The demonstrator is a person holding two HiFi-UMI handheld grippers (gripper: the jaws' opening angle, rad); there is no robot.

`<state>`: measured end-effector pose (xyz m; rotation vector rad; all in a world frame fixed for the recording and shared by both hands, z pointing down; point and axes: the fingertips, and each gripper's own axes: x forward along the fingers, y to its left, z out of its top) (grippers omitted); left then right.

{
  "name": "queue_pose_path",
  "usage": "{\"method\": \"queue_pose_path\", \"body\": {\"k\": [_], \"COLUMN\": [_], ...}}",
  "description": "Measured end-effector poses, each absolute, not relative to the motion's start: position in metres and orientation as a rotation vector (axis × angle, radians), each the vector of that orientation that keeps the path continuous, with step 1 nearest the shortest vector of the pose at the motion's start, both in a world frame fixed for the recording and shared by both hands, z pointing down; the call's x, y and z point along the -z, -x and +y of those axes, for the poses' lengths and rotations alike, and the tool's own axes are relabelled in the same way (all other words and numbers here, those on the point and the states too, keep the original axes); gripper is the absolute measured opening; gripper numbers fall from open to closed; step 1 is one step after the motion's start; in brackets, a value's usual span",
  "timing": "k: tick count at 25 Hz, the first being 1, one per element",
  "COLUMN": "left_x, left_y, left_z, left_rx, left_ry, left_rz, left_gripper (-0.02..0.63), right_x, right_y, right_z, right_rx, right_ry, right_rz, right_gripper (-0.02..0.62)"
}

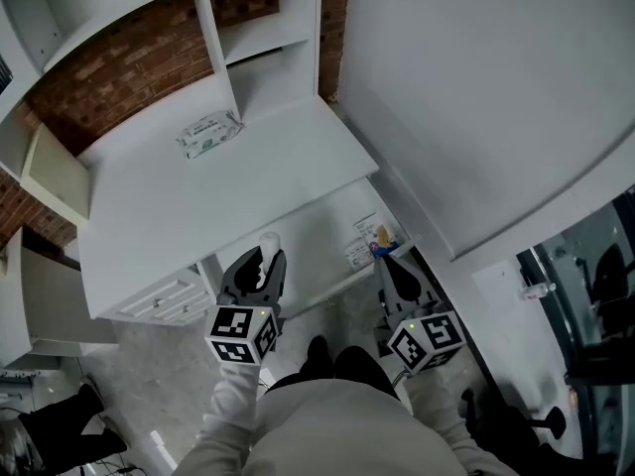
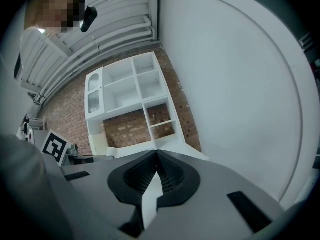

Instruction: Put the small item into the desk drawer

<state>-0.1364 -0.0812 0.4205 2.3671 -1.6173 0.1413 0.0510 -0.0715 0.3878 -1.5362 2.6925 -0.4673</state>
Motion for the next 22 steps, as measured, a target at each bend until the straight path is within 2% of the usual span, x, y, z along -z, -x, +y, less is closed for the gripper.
{"method": "queue_pose_path", "body": {"k": [22], "left_x": [-0.445], "left_y": [0.121], "left_z": [-0.157], "left_rx": [-0.229], "left_ry": [-2.368], "left_rz": [-1.547], "left_gripper": [0.133], "right_x": [-0.368], "right_y": [-0.054], "right_z": [-0.148], "right_rx": [0.381], "right_ry": [1.504], "right_rz": [2.691], "right_gripper": [0.028]}}
